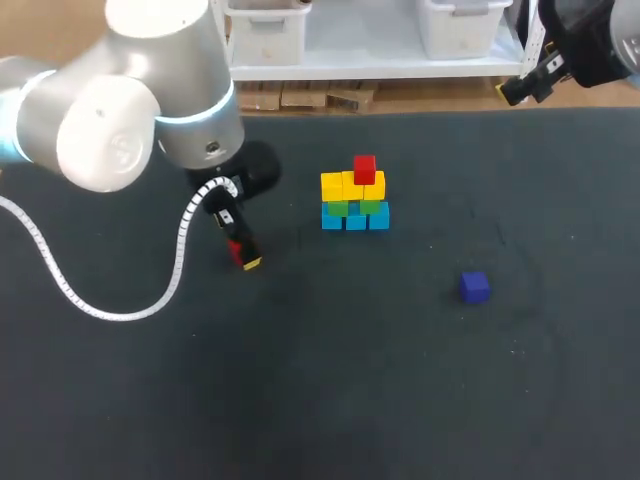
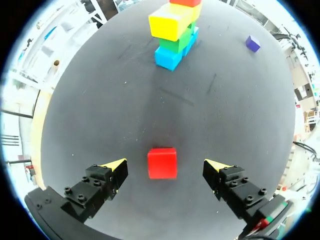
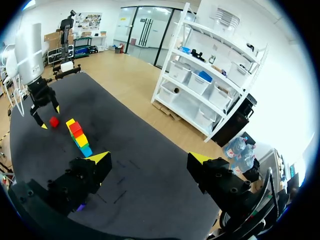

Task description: Place the blue cubes, place green cubes on the blue cubes, place the yellow cubes on the green cubes, then place the red cubes on the yellow cubes, and place purple cube on the red cubes.

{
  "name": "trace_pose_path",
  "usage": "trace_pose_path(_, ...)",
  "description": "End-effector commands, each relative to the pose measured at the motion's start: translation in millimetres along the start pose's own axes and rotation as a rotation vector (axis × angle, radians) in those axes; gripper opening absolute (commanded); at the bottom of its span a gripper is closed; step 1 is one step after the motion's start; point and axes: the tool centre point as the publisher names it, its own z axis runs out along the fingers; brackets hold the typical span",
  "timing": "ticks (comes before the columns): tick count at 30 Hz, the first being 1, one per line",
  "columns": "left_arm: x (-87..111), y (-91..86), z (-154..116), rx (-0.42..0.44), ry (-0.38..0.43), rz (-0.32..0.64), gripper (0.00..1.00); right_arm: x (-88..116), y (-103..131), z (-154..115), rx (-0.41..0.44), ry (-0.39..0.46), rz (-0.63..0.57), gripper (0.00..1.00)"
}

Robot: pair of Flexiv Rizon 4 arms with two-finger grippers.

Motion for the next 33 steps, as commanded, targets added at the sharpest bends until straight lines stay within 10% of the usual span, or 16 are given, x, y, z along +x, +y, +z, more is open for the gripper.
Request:
trace_pose_path(1, -6.6, -0.3, 1, 0.009, -0.007, 0.0, 1.0, 1, 2, 0, 0.01, -0.006, 0.001, 1.0)
trace_pose_path(15, 1.2, 9.2, 11, 0.011, 0.015, -0.039, 0.75, 1, 2, 0, 0.01, -0.006, 0.001, 1.0)
trace_pose_path(22, 1.4, 9.4, 10, 0.004, 0.017, -0.038, 0.0, 1, 2, 0, 0.01, -0.006, 0.001, 1.0)
trace_pose_path(33, -17.3, 6.2, -36, -0.074, -0.032, 0.084, 0.0, 1, 2, 0, 0.01, -0.006, 0.001, 1.0)
